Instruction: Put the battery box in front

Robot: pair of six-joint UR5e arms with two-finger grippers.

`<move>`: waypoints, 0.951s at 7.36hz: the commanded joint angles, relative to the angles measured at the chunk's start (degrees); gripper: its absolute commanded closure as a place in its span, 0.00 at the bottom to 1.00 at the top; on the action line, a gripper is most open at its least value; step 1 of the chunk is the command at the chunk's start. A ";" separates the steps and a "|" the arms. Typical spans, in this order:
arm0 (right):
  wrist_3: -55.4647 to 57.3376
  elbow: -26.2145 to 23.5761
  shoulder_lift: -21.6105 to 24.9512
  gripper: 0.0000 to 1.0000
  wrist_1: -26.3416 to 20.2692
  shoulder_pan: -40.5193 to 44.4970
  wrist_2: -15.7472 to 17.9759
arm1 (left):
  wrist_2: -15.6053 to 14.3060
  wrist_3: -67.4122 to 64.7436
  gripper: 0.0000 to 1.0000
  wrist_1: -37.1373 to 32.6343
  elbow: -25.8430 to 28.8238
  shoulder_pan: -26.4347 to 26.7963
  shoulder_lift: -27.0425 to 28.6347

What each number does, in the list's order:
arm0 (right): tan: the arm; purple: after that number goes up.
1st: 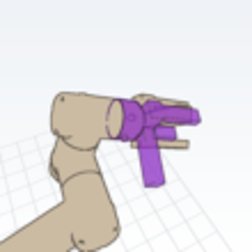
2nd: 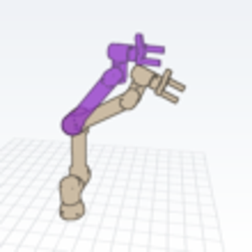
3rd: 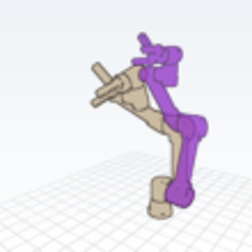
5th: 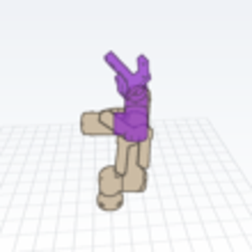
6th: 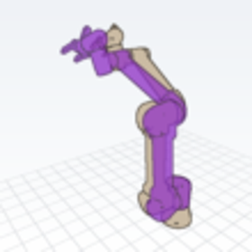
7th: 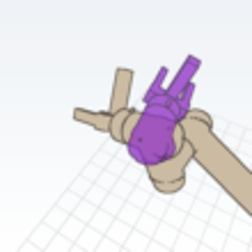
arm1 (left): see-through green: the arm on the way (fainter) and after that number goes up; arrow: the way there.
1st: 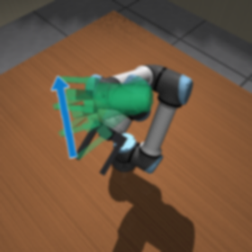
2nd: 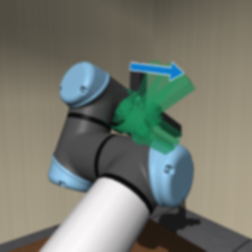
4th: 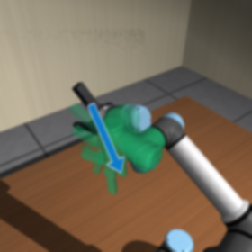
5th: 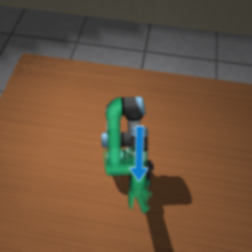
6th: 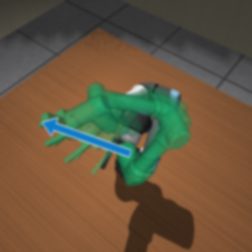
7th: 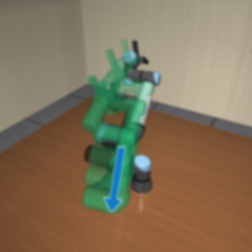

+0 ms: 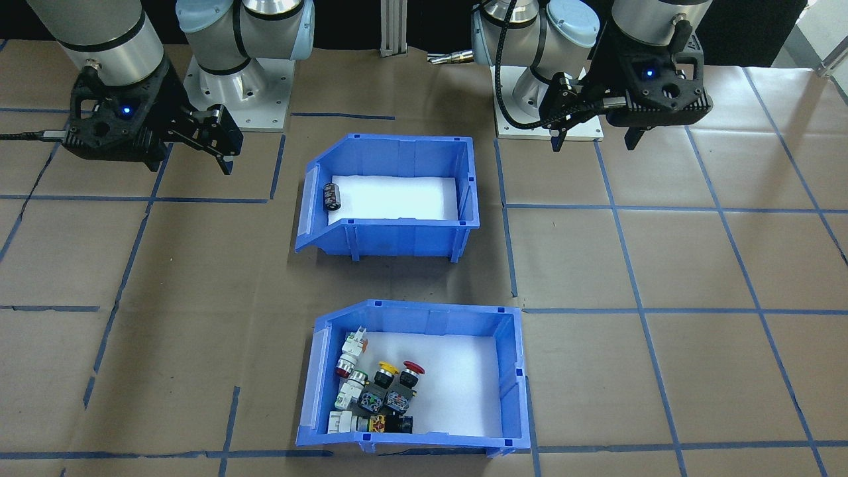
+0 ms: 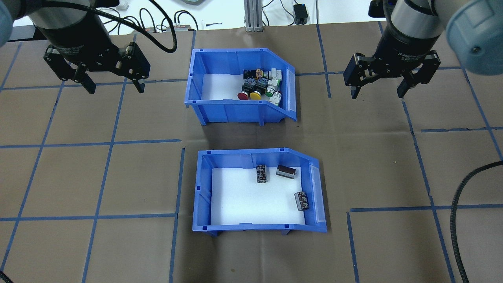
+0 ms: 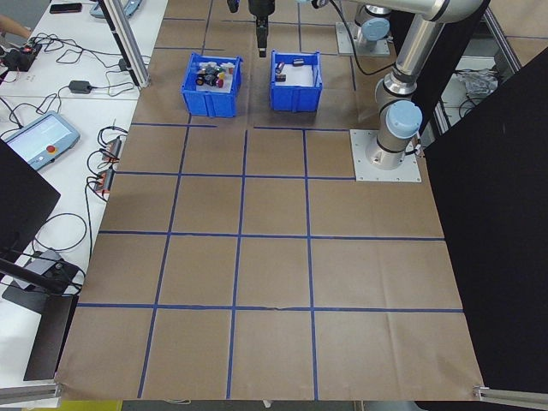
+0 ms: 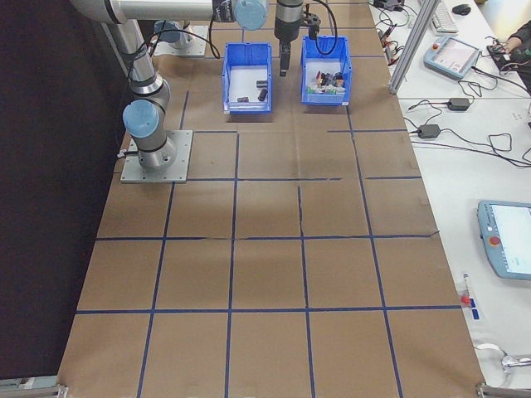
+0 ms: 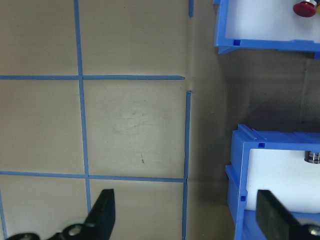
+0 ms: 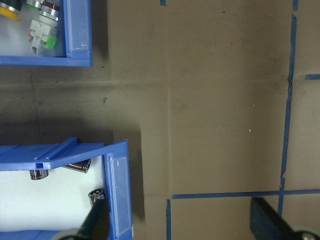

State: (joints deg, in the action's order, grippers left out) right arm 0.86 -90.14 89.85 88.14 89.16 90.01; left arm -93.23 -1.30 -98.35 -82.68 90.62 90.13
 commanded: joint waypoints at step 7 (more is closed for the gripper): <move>0.02 0.13 -0.20 0.00 0.18 0.04 0.08 | 0.42 -10.74 0.00 0.17 -0.64 0.00 -0.21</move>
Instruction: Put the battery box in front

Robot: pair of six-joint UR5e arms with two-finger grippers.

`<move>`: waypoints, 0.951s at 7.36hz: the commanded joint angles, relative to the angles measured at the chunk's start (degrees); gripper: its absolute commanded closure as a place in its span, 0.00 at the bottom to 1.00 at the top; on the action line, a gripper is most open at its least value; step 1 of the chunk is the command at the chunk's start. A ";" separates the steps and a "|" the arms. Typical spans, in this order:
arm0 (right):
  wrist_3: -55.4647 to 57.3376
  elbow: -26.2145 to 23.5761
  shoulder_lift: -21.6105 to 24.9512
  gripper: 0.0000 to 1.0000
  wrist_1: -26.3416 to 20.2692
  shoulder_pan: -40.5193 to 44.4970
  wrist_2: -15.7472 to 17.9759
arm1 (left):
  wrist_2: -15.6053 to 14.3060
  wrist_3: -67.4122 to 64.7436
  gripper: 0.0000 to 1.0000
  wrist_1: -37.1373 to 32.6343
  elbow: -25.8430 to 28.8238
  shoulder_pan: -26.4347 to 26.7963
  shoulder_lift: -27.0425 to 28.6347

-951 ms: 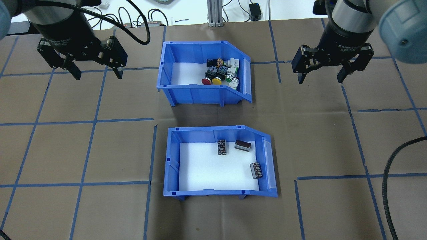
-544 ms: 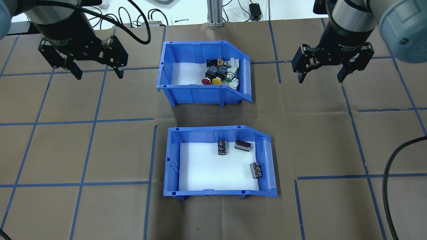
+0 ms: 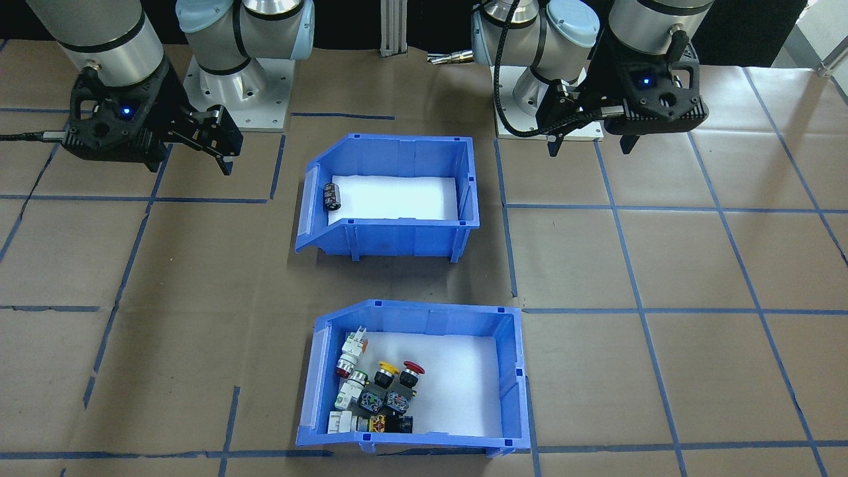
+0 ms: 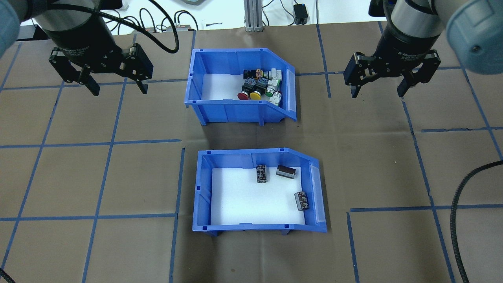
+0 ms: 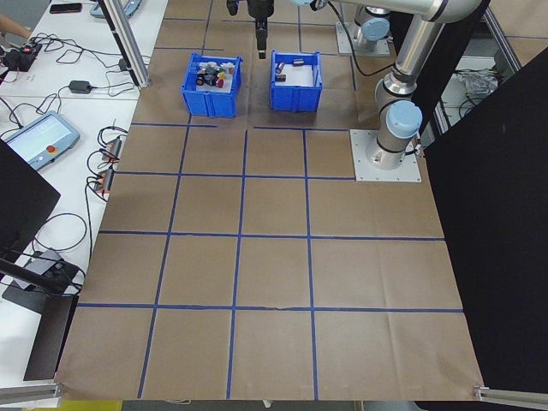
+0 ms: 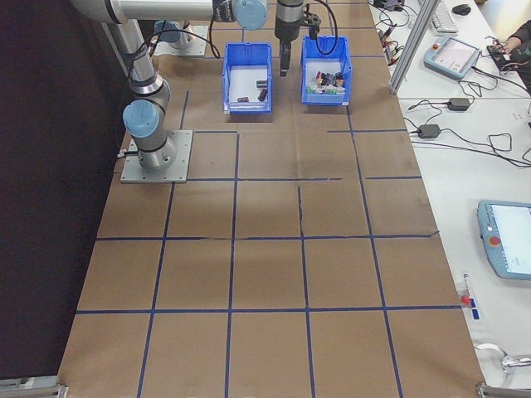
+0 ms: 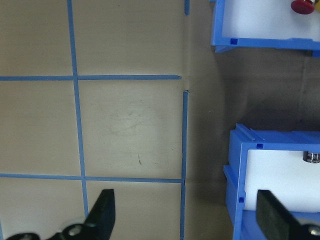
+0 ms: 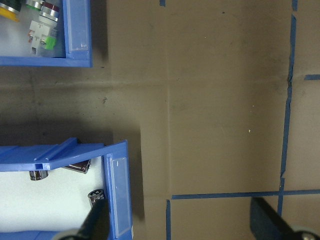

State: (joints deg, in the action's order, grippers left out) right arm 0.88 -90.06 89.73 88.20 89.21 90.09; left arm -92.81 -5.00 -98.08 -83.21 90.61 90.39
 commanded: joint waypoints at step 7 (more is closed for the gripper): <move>-1.04 8.11 -9.72 0.00 1.72 1.66 -0.09 | 5.01 -43.89 0.00 0.52 -9.24 3.49 -0.56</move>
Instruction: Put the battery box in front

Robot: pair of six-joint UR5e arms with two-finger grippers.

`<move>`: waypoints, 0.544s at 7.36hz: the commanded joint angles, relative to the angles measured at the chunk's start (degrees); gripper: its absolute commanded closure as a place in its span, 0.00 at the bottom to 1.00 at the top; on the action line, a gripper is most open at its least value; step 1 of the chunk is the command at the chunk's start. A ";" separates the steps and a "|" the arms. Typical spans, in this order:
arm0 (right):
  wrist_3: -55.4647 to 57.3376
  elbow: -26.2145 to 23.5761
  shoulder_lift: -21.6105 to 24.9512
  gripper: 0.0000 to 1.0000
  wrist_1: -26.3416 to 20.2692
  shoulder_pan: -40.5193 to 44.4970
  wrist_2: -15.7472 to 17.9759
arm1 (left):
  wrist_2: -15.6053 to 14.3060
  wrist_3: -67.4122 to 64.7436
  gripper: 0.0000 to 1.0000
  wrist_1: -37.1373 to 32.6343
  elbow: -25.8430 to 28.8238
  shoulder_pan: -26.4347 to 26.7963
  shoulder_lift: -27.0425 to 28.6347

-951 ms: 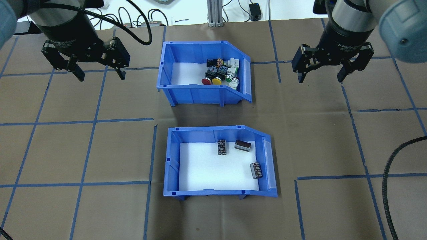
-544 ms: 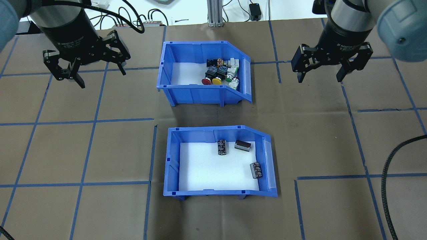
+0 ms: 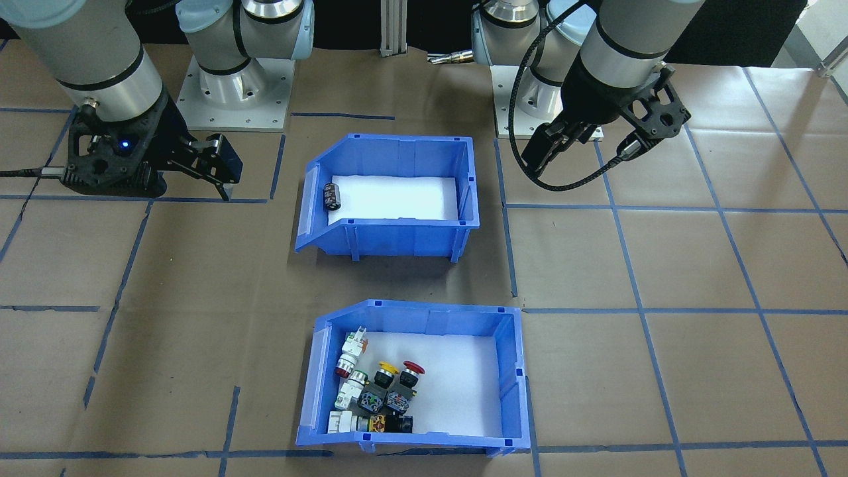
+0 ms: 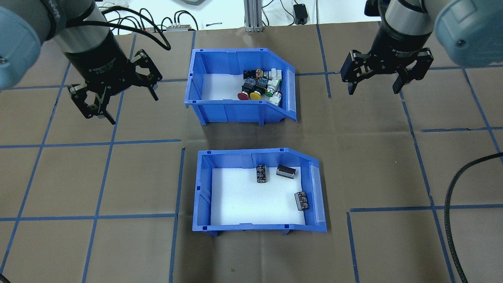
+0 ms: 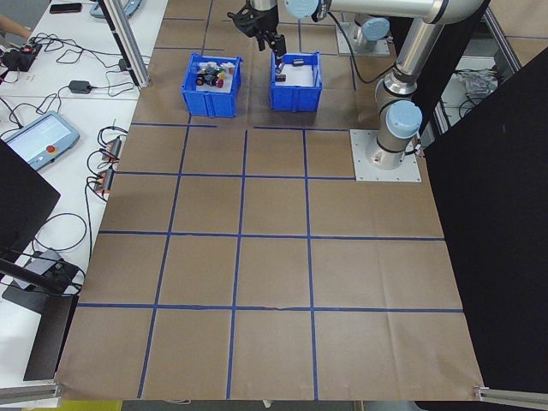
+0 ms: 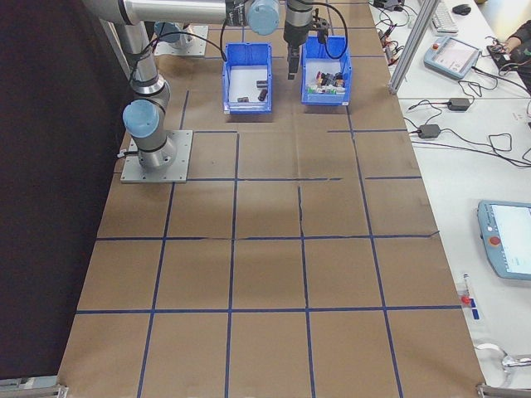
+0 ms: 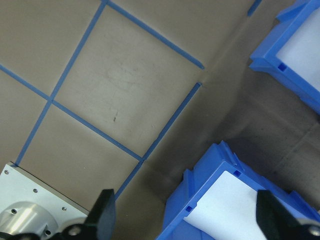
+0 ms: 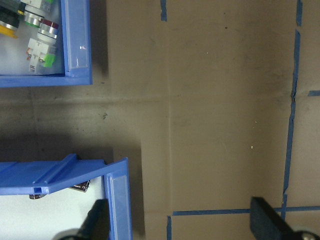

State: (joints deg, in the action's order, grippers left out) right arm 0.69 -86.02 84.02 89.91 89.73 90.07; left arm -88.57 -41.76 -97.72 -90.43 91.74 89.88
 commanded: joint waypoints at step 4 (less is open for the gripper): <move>-17.31 20.93 -20.26 0.00 0.09 13.25 0.02 | 0.94 -48.31 0.00 -0.02 -4.56 14.58 -1.98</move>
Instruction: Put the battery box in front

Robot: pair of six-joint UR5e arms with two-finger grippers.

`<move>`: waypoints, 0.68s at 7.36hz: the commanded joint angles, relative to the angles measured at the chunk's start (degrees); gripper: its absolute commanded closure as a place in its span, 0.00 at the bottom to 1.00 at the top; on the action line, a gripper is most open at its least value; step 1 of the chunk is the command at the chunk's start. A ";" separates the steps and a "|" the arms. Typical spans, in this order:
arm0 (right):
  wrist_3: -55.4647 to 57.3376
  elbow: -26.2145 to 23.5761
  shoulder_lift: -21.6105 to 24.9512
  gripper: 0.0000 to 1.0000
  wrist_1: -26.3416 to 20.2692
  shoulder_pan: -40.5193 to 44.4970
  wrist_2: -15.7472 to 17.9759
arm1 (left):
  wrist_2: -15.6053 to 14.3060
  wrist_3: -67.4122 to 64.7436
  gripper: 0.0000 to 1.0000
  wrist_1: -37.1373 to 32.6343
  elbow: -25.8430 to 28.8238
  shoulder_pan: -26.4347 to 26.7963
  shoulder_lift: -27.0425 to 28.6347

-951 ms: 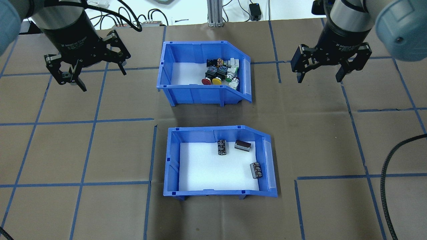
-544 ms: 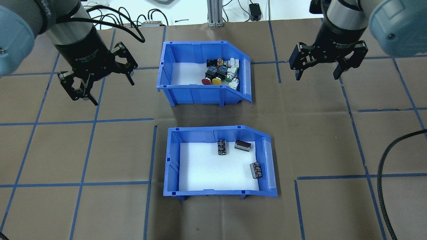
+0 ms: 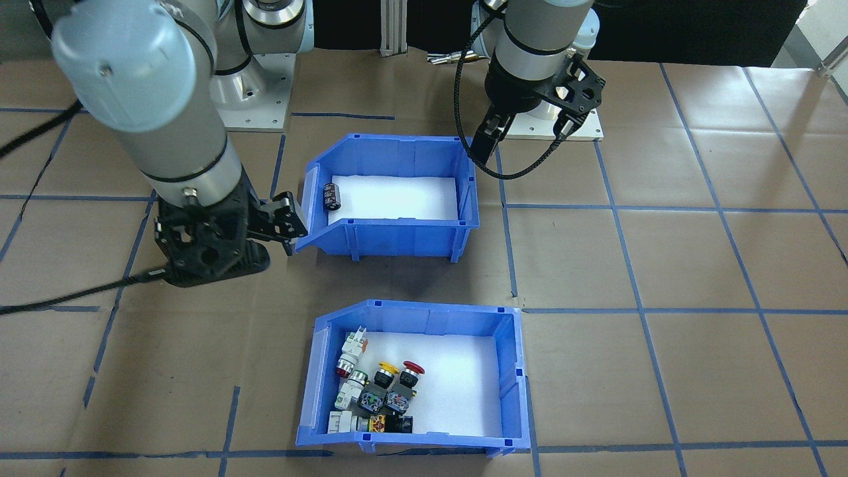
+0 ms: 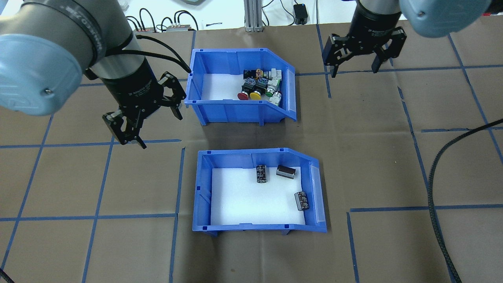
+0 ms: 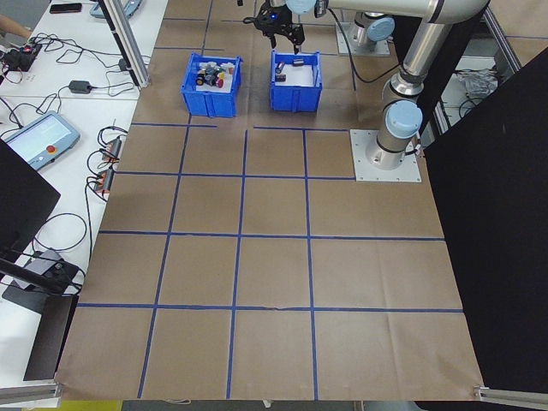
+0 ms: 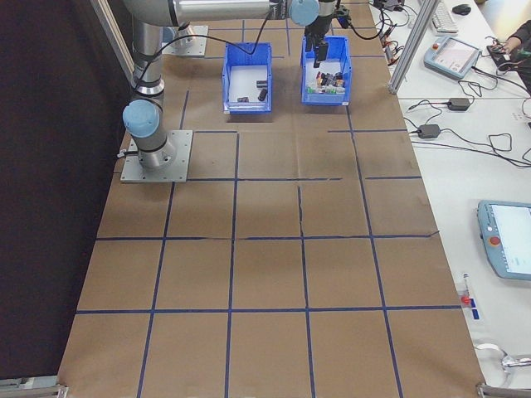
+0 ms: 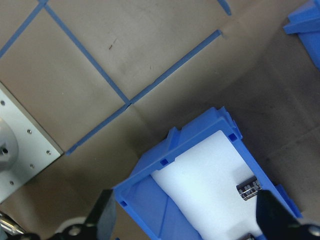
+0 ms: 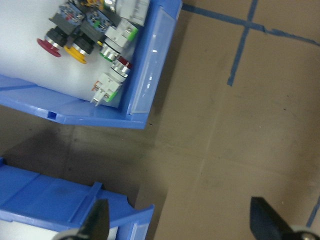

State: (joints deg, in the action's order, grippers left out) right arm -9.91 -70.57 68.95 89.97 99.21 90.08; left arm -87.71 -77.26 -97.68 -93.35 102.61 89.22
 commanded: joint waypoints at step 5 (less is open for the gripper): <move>-38.13 12.39 -14.80 0.00 3.35 14.33 0.09 | 5.40 -37.75 0.00 14.95 -21.15 10.66 -8.46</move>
State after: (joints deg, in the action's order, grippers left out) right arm -41.21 -58.38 55.88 91.78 111.22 90.15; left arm -85.85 -109.70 -86.79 -110.93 111.40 80.88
